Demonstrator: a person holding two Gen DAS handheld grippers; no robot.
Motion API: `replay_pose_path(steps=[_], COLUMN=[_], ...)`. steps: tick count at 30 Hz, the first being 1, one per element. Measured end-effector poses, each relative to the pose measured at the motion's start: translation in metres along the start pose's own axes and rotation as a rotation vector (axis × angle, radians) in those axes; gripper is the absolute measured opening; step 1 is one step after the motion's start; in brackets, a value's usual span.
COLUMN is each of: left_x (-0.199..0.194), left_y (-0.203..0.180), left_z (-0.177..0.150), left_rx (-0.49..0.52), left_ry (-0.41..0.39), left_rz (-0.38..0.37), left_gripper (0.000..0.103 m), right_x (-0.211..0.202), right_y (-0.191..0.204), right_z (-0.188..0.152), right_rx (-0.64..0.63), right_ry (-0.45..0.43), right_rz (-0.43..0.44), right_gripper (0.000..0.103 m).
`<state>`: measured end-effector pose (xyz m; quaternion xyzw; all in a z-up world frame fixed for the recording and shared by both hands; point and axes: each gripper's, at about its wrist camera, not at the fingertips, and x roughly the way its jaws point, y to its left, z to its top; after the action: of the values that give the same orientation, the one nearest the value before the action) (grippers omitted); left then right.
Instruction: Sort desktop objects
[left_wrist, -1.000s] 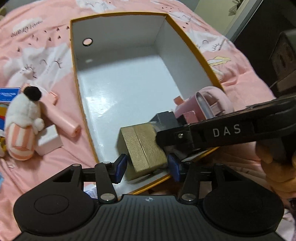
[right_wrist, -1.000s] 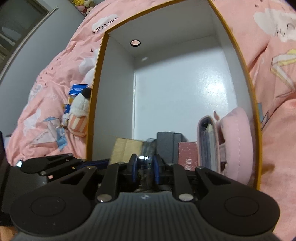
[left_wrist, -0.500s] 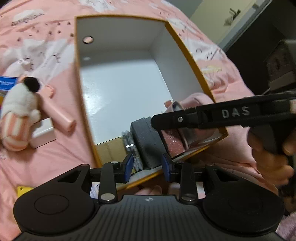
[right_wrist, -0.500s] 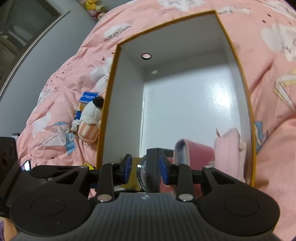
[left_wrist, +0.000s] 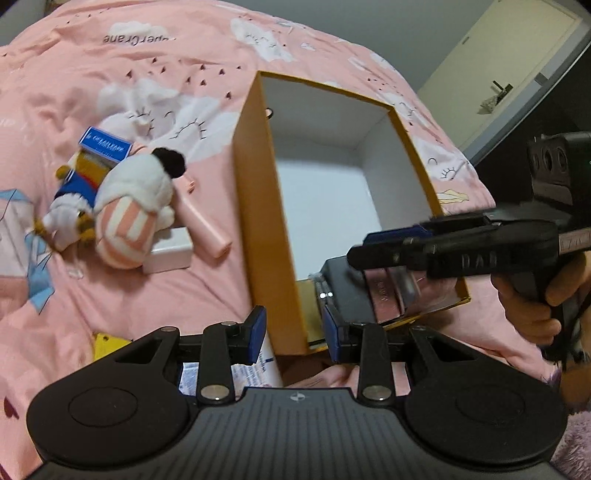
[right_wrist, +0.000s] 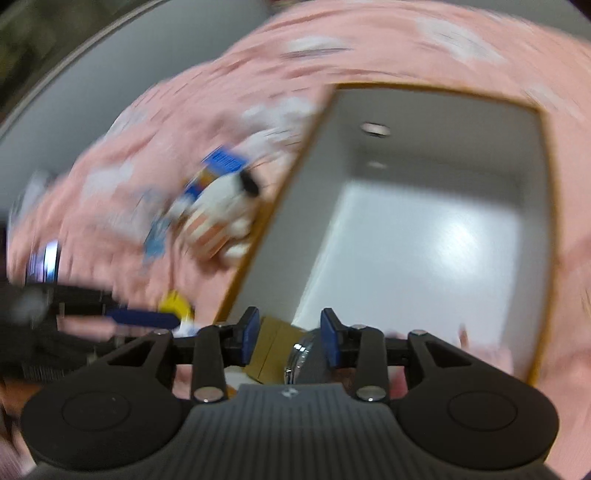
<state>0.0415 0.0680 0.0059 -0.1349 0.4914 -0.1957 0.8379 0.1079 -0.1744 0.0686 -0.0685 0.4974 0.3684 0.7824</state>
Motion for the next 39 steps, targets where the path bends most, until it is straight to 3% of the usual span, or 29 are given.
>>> replay_pose_path(steps=[5, 11, 15, 21, 27, 39], left_x=[-0.002, 0.001, 0.003, 0.008, 0.011, 0.014], left_y=[0.004, 0.009, 0.012, 0.017, 0.022, 0.025], left_z=[-0.003, -0.008, -0.009, -0.009, -0.009, -0.009], left_rx=[0.01, 0.002, -0.009, -0.025, -0.045, -0.052], left_ry=[-0.01, -0.008, -0.002, 0.006, 0.011, 0.021], left_rz=[0.051, 0.064, 0.055, 0.038, 0.019, 0.004], left_gripper=[0.037, 0.038, 0.038, 0.038, 0.038, 0.038], right_x=[0.028, 0.065, 0.083, 0.105, 0.128, 0.12], right_y=[0.024, 0.044, 0.046, 0.046, 0.039, 0.012], right_z=[0.016, 0.021, 0.02, 0.02, 0.029, 0.028], right_rx=[-0.328, -0.603, -0.725, -0.791, -0.708, -0.618], right_ry=[0.133, 0.271, 0.338, 0.443, 0.549, 0.687], right_rz=[0.033, 0.086, 0.131, 0.225, 0.275, 0.23], right_gripper=[0.042, 0.042, 0.05, 0.057, 0.062, 0.059])
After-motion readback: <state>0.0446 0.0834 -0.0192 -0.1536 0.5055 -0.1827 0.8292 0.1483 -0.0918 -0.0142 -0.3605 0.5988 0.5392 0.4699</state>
